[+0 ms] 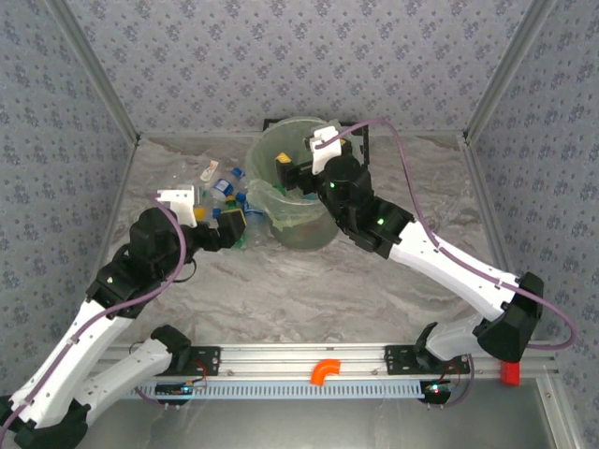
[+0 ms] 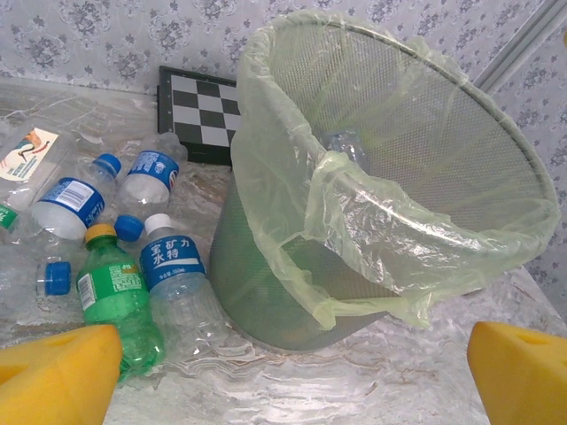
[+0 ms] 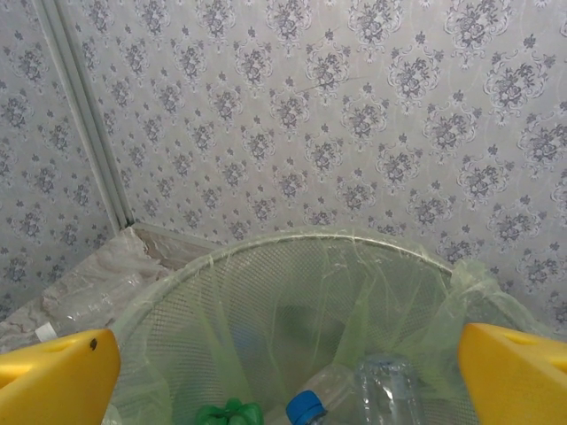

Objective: Put the plastic bottles in the bin

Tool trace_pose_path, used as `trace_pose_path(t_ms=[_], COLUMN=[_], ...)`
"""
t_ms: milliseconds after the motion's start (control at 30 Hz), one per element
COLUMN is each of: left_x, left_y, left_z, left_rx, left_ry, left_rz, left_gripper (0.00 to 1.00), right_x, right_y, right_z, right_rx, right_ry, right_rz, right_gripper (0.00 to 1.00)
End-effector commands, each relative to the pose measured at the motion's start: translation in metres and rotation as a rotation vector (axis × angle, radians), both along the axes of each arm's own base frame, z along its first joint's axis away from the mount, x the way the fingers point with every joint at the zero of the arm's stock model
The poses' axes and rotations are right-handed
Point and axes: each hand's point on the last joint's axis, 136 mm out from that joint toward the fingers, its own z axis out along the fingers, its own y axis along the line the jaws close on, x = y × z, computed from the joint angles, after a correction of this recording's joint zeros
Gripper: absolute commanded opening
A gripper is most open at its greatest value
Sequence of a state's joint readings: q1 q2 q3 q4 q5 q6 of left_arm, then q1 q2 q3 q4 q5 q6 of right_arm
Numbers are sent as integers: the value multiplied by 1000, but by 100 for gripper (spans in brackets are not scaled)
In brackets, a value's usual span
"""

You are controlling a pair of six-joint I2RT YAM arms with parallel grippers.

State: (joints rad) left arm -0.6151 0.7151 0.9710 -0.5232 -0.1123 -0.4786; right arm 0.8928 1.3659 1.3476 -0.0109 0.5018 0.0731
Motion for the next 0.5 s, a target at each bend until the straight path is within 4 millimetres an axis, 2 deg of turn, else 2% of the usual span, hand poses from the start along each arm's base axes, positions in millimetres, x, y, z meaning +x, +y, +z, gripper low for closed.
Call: trace_pose_path(t_ms=[0,300,333,467], left_x=[4,23,26,39], left_y=[4,14,16,22], left_z=[-3,-16,-18,-23], left_rx=[32,109,124,150], left_ry=[-2,55,62,83], left_rz=[24,131,144,190], left_gripper=[100,100,100,100], right_x=[-7,-18,-19,-28], right_y=[-16,-58,-63,-89], right_z=[9,6,-5,-16], right_rx=[28,79,70,93], right_ry=[-14,-14,0,13], right_rz=[-32,-76,-82,-107], right_gripper=[99,100,99,100])
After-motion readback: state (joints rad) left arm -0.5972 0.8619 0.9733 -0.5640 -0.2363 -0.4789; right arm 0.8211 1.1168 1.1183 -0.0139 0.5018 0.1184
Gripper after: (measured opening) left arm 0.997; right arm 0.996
